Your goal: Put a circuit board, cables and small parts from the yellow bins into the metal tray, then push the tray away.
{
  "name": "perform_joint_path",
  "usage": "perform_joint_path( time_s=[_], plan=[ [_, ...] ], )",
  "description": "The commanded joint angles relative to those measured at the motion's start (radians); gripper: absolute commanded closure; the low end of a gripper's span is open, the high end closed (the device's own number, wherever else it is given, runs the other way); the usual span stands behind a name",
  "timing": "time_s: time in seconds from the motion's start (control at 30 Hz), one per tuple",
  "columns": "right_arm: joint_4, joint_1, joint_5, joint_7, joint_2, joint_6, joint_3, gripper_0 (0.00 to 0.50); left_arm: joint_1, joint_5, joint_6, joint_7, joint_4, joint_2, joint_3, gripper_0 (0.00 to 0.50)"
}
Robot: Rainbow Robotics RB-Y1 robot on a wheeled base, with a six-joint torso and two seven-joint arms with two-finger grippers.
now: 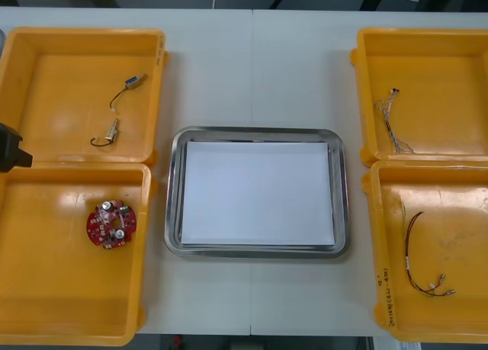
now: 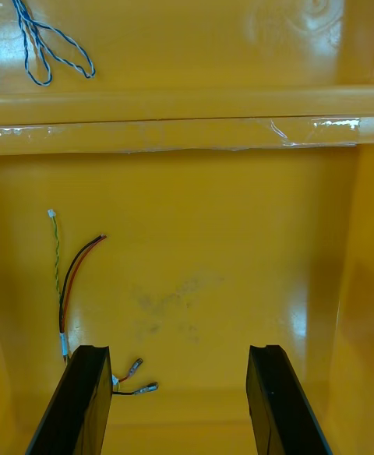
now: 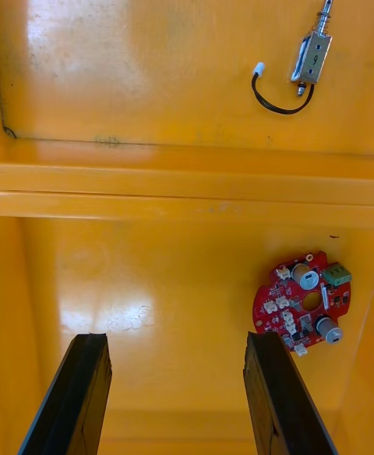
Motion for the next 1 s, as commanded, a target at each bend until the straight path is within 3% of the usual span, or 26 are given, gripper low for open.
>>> perform_joint_path(
  time_s=[0.03,1.0],
  plan=[
    [-0.032,0.009,-0.005,-0.035,0.008,0.002,0.006,0.000,0.013,0.006,-0.009,-0.084,-0.005,-0.007,-0.012,0.000],
    [-0.032,0.009,-0.005,-0.035,0.008,0.002,0.006,0.000,0.013,0.006,-0.009,-0.084,-0.005,-0.007,-0.012,0.000]
  ],
)
